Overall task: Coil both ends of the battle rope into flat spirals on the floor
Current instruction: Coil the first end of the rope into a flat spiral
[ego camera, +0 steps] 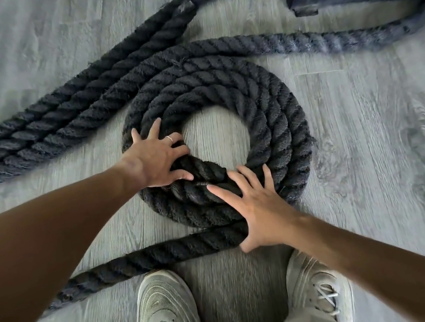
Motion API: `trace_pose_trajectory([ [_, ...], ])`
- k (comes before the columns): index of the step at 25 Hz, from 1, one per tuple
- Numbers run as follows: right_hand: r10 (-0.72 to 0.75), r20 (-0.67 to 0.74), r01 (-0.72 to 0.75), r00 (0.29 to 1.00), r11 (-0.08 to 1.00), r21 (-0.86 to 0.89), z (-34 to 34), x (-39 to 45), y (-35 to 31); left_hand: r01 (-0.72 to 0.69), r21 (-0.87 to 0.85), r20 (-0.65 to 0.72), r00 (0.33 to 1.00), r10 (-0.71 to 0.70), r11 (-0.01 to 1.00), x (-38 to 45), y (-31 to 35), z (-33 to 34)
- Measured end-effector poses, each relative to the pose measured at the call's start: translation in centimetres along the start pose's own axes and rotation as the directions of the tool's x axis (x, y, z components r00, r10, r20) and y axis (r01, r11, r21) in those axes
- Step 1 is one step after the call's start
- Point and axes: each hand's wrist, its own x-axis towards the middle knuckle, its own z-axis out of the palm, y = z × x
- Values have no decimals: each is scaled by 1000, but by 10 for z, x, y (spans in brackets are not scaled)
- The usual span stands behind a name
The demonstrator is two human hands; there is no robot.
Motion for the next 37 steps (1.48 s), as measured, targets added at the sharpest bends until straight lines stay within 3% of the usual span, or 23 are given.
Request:
trace_pose_trajectory([
  [4, -134, 105, 144, 985, 984, -102, -33, 0, 63, 193, -118, -66, 977, -201, 974, -18, 42, 11],
  [7, -134, 201, 174, 970, 965, -197, -56, 3, 85, 305, -147, -116, 939, -323, 941, -22, 67, 17],
  [11, -77, 155, 81, 985, 996, -22, -42, 5, 42, 253, -33, -332, 910, -250, 967, -20, 31, 15],
  [12, -59, 133, 60, 989, 998, -7, -40, 7, 32, 208, 37, -334, 925, -184, 978, -16, 16, 11],
  [14, -25, 134, 33, 991, 998, -58, -41, 14, 20, 62, 112, -192, 981, -39, 992, -5, -11, 7],
  [17, -46, 139, 66, 989, 988, -143, -39, 16, 8, -81, 60, 34, 996, 79, 995, 3, -27, 5],
  [26, -106, 101, 111, 989, 993, -44, -28, 11, 19, -38, -10, 64, 997, 38, 999, -5, -10, -1],
  [29, -181, 149, 192, 972, 980, -59, -47, 8, 58, 66, -146, 73, 996, -56, 987, -14, 20, 3],
  [32, -167, 224, 197, 960, 973, -121, -65, 5, 85, 179, -238, 95, 983, -160, 955, -15, 47, 4],
  [35, -104, 209, 109, 972, 994, -11, -64, 7, 62, 196, -281, 26, 980, -197, 939, -14, 45, 6],
  [37, -143, 122, 134, 982, 988, 76, -51, 13, 27, 159, -166, -82, 981, -175, 973, -12, 29, 6],
])
